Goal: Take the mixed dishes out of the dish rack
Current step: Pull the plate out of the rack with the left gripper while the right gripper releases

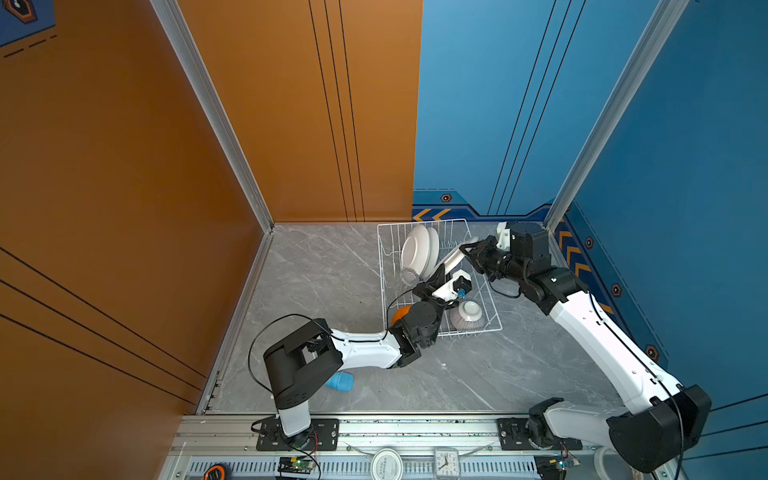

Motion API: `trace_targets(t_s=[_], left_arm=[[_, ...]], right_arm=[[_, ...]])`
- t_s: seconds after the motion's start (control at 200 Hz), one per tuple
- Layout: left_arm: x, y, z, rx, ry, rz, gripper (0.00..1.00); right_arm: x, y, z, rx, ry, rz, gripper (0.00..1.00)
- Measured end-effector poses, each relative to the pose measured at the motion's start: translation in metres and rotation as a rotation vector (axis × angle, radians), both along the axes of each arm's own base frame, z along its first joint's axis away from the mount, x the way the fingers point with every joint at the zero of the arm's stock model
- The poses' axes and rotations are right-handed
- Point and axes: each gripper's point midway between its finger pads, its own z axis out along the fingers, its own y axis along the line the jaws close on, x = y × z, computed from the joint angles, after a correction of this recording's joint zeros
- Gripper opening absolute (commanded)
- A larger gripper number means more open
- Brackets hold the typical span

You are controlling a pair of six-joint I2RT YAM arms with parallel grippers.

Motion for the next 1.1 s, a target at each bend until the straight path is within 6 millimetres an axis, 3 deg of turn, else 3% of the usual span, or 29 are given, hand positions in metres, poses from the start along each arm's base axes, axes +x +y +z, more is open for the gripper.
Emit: trace_targets(t_s=[0.15,0.41,0.716,1.096], left_arm=[[0.003,0.004,-0.002,0.017,-0.005,0.036,0.0],[0.009,0.01,-0.004,0.042,-0.001,0.07,0.0],[0.026,0.02,-0.013,0.05,0.076,0.089,0.0],[0.043,0.057,0.026,-0.105,0.112,0.096,0.0]], right_arm=[[0.009,-0.009,0.009,0.008,-0.05,-0.014,0.39],[0.022,-0.024,0.023,0.028,-0.117,-0.057,0.42],[0.027,-0.04,0.013,-0.025,-0.14,-0.079,0.43],[0.023,-0.043,-0.002,-0.107,-0.157,-0.05,0.44]])
